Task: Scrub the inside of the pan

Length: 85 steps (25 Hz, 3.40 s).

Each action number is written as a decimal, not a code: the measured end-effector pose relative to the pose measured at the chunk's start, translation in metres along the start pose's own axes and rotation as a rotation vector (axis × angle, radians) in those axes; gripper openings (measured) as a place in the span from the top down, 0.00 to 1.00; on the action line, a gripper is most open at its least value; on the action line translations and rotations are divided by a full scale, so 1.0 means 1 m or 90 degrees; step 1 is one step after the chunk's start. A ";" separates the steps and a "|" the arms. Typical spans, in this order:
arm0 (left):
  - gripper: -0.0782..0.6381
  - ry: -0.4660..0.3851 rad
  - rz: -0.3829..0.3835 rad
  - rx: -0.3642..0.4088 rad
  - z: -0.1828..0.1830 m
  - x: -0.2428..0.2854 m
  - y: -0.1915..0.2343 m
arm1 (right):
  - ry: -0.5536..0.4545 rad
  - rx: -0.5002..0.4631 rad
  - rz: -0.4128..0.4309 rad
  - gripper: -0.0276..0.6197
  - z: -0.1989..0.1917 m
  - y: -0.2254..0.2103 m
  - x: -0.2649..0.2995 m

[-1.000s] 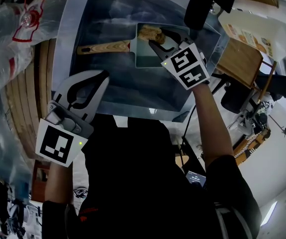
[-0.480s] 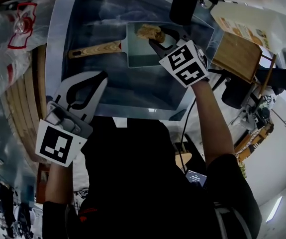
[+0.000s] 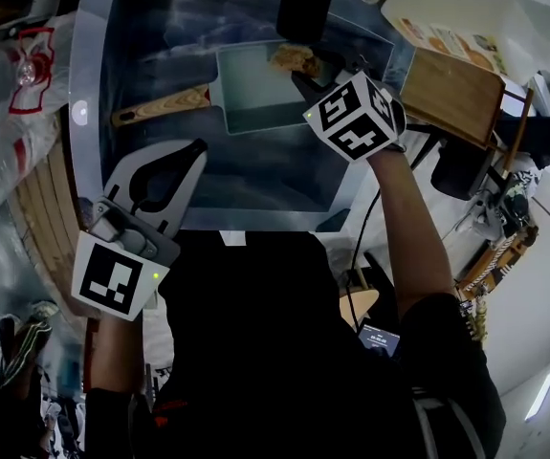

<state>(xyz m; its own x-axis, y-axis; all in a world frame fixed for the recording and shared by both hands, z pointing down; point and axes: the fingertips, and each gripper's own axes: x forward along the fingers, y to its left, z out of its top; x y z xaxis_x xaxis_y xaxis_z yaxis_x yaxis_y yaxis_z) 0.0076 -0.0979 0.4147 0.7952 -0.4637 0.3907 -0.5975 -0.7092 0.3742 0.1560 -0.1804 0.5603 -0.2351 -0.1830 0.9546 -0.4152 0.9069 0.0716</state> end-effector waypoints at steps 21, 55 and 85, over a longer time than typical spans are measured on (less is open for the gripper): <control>0.86 -0.002 -0.007 0.002 0.001 -0.017 0.007 | 0.006 -0.037 -0.014 0.67 0.026 0.024 -0.012; 0.86 -0.007 0.005 0.002 -0.016 -0.047 0.004 | 0.047 -0.063 0.009 0.67 0.025 0.067 0.000; 0.86 -0.004 -0.003 0.019 -0.002 -0.034 -0.013 | 0.115 -0.092 -0.027 0.66 -0.007 0.041 -0.021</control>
<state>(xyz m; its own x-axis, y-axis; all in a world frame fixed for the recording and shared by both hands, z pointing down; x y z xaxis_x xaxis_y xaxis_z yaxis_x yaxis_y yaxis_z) -0.0116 -0.0722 0.3979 0.7991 -0.4636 0.3828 -0.5900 -0.7272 0.3509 0.1502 -0.1369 0.5458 -0.0536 -0.1637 0.9851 -0.2878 0.9471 0.1417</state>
